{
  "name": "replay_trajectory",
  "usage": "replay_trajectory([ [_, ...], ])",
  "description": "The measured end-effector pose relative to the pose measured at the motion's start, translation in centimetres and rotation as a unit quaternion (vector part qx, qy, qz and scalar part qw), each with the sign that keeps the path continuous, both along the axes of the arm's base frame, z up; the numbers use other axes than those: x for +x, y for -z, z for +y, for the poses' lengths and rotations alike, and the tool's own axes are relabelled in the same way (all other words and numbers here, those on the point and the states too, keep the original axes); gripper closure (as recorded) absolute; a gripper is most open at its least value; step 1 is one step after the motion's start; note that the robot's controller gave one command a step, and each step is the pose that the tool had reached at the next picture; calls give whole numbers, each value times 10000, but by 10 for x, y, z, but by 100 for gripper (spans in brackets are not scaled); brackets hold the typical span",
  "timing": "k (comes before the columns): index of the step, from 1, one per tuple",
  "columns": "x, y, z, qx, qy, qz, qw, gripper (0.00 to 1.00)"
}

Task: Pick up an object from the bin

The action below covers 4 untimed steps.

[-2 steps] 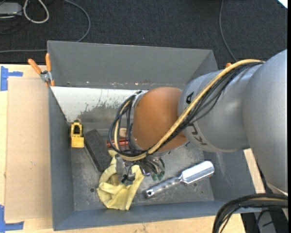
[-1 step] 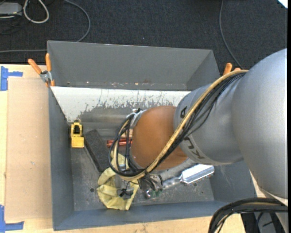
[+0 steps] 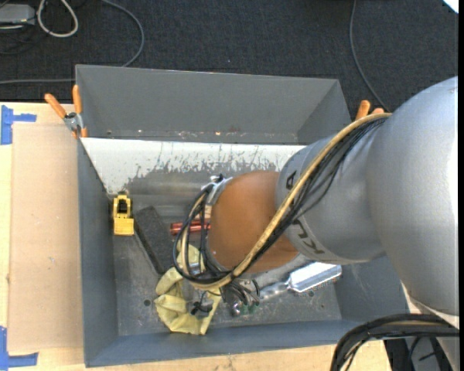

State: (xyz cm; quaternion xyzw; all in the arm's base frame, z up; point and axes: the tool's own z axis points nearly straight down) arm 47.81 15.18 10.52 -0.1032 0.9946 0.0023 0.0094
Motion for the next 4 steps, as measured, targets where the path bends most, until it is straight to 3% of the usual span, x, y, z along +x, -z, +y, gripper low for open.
replay_trajectory([
  [1,36,36,10,-1,-155,16,9999,0],
  [2,36,36,10,-2,-133,21,9999,100],
  [3,36,36,10,-2,-129,21,9999,100],
  [4,32,-51,4,-11,-181,49,9998,100],
])
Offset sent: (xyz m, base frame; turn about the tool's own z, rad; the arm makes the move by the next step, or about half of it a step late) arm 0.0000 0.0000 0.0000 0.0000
